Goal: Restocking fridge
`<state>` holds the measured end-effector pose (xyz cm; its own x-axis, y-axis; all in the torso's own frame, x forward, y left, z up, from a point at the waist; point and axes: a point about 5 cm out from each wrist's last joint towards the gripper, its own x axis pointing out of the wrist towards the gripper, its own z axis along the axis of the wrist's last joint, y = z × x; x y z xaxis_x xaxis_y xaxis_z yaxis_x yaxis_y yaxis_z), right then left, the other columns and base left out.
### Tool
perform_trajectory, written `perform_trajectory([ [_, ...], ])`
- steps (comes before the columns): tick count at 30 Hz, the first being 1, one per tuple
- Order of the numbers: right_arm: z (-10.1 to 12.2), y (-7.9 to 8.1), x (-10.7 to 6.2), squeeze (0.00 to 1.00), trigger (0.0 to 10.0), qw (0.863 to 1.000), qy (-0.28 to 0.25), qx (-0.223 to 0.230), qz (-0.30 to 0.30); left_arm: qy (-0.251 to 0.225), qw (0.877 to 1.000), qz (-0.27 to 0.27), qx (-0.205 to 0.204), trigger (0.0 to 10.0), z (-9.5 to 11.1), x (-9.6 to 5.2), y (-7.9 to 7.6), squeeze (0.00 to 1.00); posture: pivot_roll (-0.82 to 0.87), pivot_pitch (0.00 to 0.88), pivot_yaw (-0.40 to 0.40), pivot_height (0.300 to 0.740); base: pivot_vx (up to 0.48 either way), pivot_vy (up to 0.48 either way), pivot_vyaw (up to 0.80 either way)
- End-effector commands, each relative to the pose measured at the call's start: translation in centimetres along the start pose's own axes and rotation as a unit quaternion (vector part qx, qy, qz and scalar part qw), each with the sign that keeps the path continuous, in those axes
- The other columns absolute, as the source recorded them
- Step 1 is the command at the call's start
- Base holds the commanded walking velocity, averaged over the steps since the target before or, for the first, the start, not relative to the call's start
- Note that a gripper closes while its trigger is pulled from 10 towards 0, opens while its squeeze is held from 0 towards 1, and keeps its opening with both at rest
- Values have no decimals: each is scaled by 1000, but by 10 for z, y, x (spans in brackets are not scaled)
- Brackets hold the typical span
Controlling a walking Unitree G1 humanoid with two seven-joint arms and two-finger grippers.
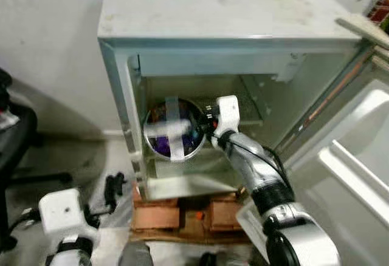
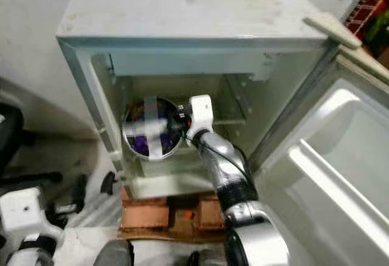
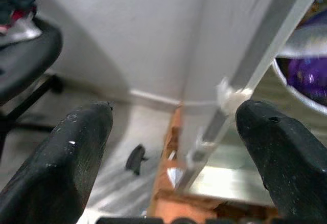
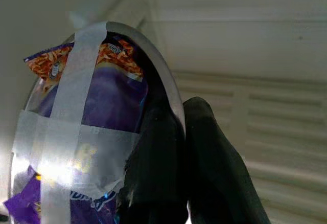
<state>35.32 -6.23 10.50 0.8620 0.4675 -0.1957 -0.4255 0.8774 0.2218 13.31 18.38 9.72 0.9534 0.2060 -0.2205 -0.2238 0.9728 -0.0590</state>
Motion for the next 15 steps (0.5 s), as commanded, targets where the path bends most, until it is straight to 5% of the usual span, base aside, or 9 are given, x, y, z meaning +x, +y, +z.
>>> perform_trajectory([
  [1, 4, -5, 4, 0, 10000, 1000, -12, 13, -23, 1, 1000, 8, -2, 10000, 2, -5, -1, 0, 392, 218, -127, 740, 0, 0, 0],
  [9, 6, 6, 20, 0, 10000, 986, 1, 142, -87, 17, 1000, 20, -9, 10000, 3, -25, -4, 0, 435, 276, -144, 740, 0, 0, 0],
  [15, 13, 15, 28, 0, 10000, 957, -3, 256, -135, 27, 999, 21, -11, 10000, 3, -30, -5, 0, 446, 296, -150, 740, 0, 0, 0],
])
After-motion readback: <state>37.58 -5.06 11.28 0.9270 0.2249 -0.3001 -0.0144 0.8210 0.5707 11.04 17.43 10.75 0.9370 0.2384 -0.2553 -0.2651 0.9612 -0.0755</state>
